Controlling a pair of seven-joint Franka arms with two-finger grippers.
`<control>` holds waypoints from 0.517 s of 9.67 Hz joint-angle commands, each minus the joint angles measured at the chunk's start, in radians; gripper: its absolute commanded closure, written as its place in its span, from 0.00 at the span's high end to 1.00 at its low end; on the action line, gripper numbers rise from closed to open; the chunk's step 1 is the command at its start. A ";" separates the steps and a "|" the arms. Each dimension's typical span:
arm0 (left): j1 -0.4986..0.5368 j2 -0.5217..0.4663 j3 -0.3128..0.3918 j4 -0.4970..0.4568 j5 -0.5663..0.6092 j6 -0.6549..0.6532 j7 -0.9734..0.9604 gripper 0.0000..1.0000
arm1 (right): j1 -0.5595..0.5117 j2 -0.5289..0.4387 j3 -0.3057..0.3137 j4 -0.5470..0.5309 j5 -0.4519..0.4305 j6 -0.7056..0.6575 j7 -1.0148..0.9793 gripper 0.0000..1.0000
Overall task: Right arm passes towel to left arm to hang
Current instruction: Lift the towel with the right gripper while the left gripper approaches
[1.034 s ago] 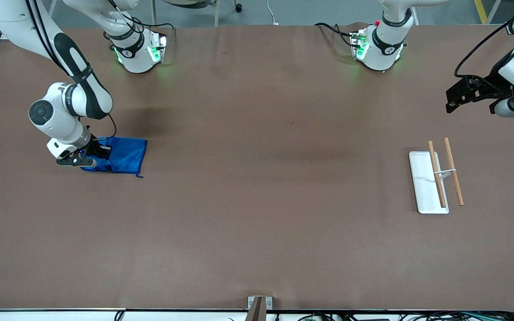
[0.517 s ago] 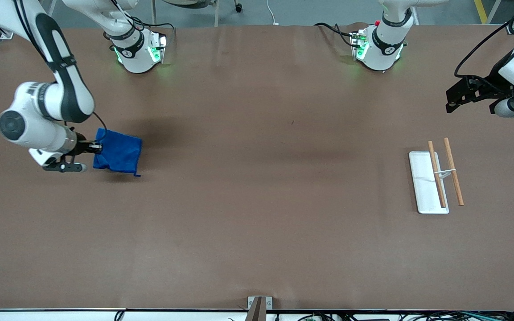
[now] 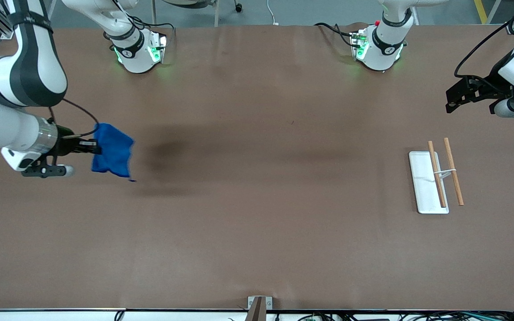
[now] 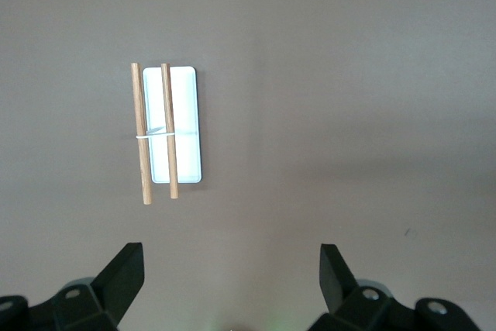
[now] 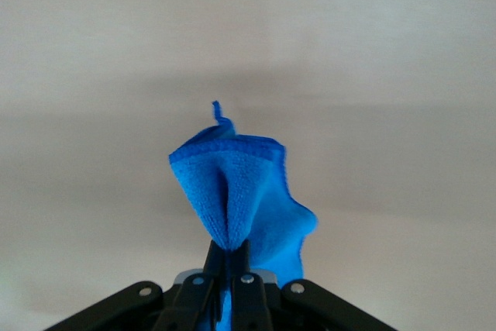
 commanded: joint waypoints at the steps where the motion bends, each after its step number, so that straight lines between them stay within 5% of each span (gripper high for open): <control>1: 0.006 0.022 0.002 -0.019 -0.066 0.003 0.023 1.00 | 0.011 0.024 0.093 0.022 0.170 0.088 0.013 0.00; 5: 0.111 0.212 0.003 -0.016 -0.492 0.012 0.029 1.00 | 0.058 0.078 0.220 0.020 0.591 0.251 0.013 0.00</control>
